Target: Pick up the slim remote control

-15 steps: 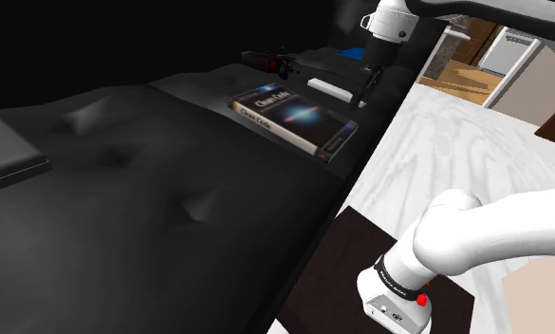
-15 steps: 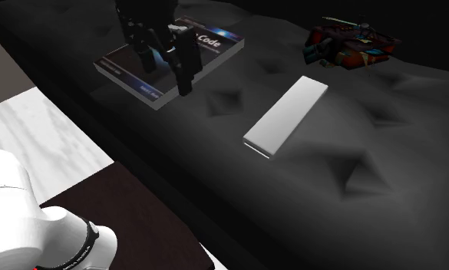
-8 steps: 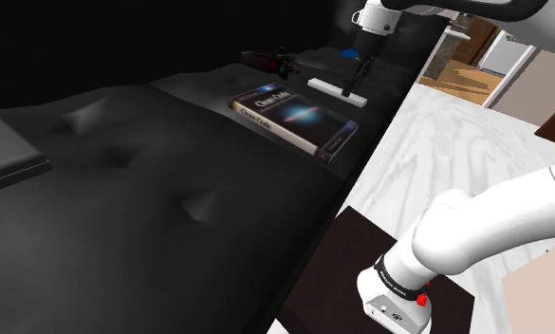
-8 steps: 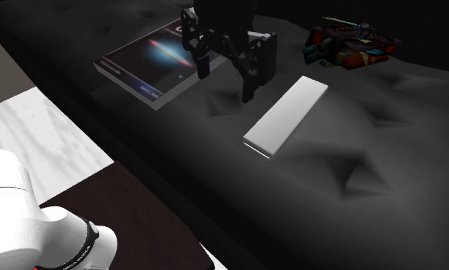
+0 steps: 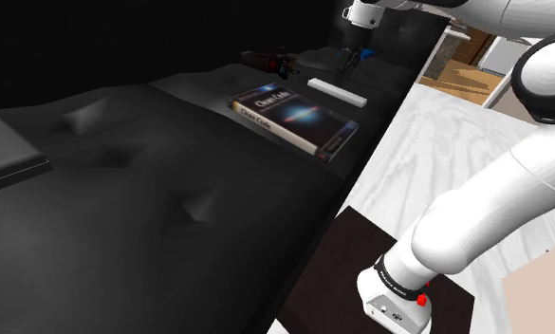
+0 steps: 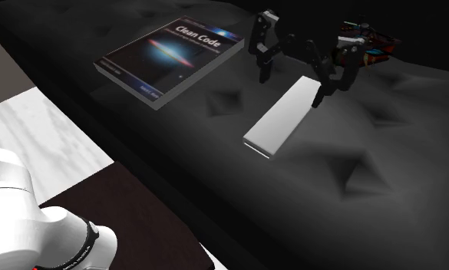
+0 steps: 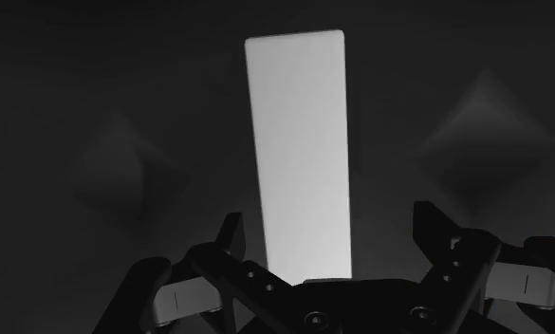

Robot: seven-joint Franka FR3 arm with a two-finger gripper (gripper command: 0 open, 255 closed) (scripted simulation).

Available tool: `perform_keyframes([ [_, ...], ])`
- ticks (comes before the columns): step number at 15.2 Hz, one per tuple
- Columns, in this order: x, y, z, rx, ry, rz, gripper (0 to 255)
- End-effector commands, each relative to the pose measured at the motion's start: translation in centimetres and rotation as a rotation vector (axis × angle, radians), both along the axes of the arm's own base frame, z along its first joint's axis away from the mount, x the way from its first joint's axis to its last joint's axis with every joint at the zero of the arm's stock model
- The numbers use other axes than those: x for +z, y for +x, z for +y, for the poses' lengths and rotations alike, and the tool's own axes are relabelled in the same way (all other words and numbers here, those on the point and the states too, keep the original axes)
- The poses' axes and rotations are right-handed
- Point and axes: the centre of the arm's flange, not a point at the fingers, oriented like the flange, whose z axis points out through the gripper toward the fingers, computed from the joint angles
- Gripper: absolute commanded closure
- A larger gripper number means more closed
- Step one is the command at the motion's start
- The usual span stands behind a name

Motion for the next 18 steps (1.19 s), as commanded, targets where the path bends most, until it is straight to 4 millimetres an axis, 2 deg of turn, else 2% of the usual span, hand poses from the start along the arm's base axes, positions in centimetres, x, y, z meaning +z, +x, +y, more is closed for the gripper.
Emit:
perform_keyframes([
  [1,-0.6,0.8,-0.9,0.004,0.0,0.001,0],
  [7,-3.7,0.8,-0.9,0.004,0.0,0.001,0],
  [9,-4.0,0.8,-0.9,0.004,0.0,0.001,0],
  [10,-4.0,0.8,-0.9,0.004,0.0,0.001,255],
  [18,-4.0,0.8,-0.8,0.004,0.0,0.001,255],
])
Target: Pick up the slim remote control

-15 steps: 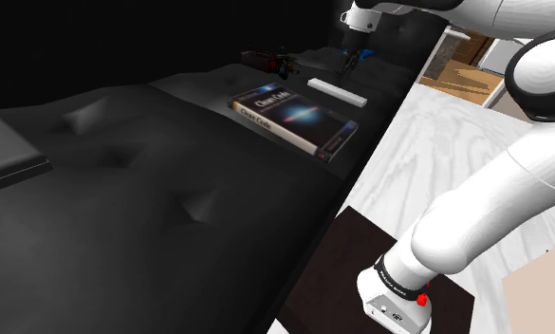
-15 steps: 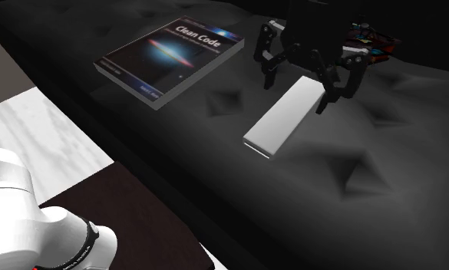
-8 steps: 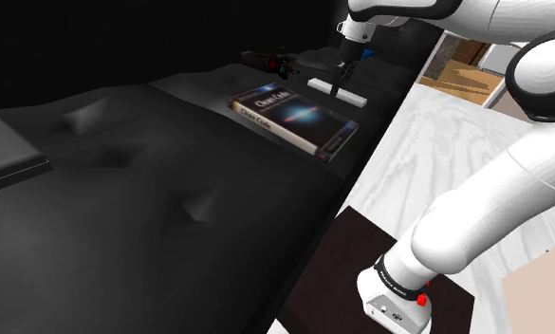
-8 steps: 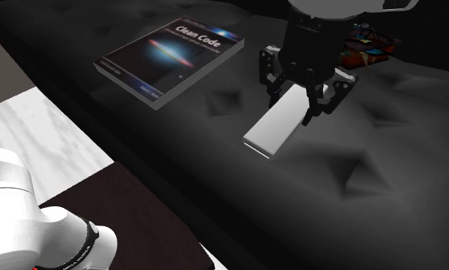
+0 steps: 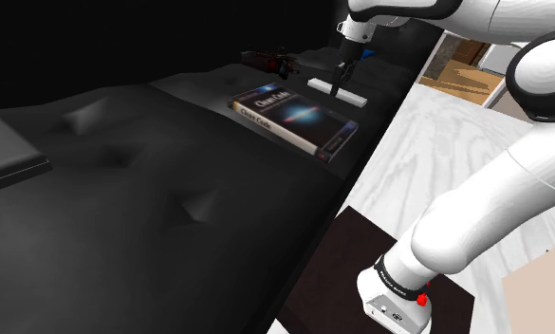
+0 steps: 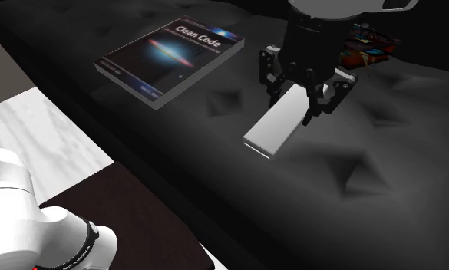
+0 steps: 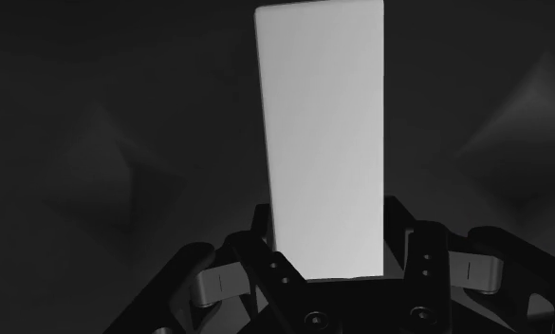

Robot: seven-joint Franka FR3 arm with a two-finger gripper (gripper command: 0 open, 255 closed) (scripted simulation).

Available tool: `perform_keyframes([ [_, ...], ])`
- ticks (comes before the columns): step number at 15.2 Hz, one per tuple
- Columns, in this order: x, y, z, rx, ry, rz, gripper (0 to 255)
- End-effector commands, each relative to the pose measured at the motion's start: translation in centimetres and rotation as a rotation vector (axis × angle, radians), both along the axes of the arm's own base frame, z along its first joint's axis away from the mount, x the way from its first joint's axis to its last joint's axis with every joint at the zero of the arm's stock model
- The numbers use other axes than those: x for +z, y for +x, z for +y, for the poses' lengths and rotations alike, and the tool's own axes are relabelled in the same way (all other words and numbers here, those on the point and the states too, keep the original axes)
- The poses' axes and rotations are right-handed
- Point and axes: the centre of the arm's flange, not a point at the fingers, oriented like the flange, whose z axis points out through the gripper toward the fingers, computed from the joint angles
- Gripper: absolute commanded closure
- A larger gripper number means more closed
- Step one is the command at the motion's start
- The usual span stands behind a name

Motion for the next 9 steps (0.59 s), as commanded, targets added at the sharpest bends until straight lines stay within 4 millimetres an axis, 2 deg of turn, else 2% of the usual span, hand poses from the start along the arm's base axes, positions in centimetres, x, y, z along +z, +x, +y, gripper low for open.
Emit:
perform_keyframes([
  [1,-0.1,0.0,0.0,0.0,0.0,0.001,255],
  [9,4.1,0.0,0.0,0.0,0.0,0.001,255],
])
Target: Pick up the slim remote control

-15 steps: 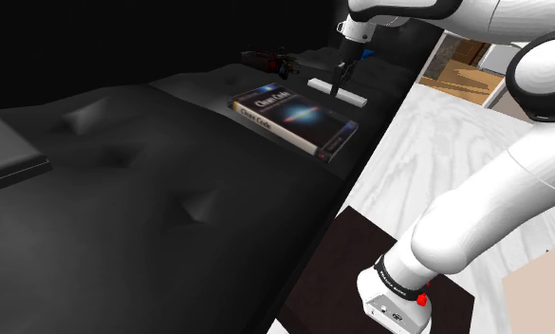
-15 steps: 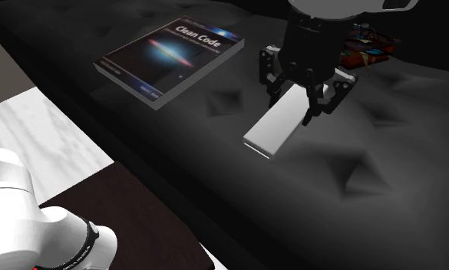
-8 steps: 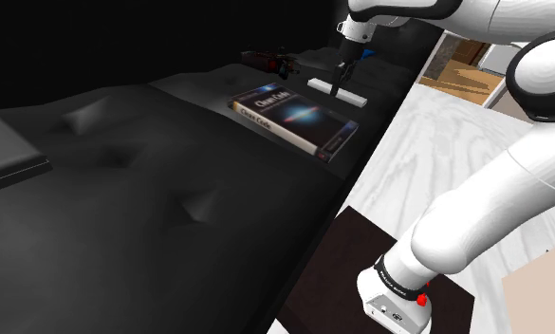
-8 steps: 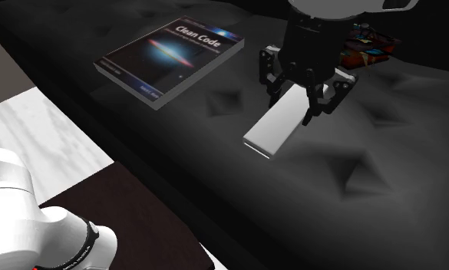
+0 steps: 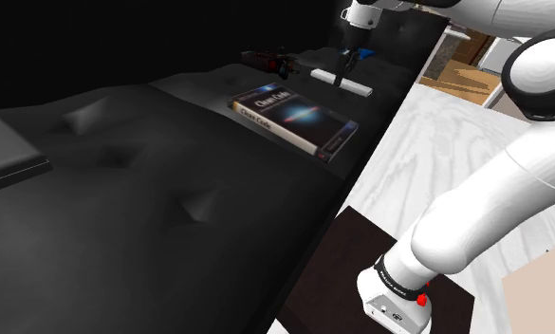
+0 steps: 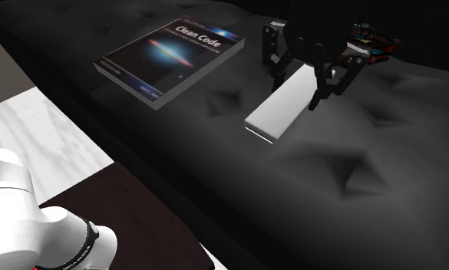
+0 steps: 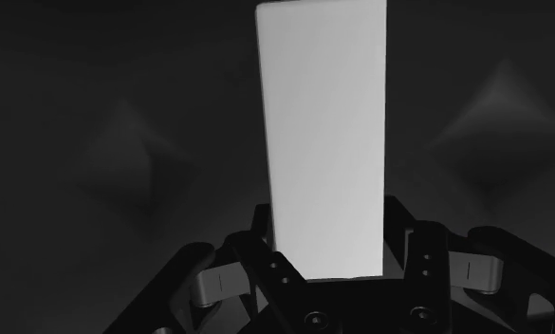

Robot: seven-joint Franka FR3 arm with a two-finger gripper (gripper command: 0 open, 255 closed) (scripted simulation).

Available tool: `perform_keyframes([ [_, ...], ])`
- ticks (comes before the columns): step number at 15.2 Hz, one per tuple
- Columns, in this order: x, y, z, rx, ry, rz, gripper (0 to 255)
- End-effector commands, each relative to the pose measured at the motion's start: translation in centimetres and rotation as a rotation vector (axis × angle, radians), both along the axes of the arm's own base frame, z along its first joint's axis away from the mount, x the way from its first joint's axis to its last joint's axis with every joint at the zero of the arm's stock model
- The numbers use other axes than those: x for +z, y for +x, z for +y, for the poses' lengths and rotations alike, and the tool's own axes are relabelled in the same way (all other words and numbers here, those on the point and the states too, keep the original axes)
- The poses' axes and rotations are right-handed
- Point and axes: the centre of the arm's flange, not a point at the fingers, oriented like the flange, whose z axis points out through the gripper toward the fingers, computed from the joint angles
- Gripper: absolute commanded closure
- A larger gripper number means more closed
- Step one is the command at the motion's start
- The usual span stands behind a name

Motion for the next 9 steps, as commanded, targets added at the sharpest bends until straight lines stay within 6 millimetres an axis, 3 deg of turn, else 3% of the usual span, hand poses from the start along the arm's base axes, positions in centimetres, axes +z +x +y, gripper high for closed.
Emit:
perform_keyframes([
  [1,1.1,0.0,0.0,0.0,0.0,0.0,255],
  [7,4.2,0.0,0.0,0.0,0.0,0.0,255],
  [9,4.3,0.0,0.0,0.0,0.0,0.0,255],
])
